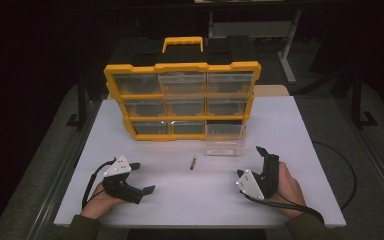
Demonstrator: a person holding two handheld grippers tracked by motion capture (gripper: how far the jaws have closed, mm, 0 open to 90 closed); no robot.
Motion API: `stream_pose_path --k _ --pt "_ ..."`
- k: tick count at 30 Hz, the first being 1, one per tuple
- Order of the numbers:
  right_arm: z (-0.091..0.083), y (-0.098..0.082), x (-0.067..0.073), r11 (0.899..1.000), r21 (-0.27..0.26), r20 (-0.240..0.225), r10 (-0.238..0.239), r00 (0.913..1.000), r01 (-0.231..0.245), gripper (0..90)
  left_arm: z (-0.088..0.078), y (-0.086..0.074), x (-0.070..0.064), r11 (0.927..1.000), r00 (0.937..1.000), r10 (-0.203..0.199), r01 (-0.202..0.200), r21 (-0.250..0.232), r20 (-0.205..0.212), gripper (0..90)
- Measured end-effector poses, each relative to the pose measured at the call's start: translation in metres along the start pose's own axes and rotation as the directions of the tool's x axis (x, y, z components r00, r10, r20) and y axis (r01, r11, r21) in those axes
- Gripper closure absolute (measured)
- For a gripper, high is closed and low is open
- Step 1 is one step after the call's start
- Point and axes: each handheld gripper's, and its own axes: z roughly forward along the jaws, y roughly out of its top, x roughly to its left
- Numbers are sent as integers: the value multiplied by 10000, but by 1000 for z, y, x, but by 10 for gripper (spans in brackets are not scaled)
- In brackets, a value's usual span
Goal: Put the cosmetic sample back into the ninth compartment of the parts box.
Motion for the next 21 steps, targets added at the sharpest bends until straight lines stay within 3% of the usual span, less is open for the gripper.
stream_pose_path --k 21 --pt "3 -3 -4 9964 267 -489 820 9954 -807 0 0 0 0 10000 10000 -1 1 9 0 0"
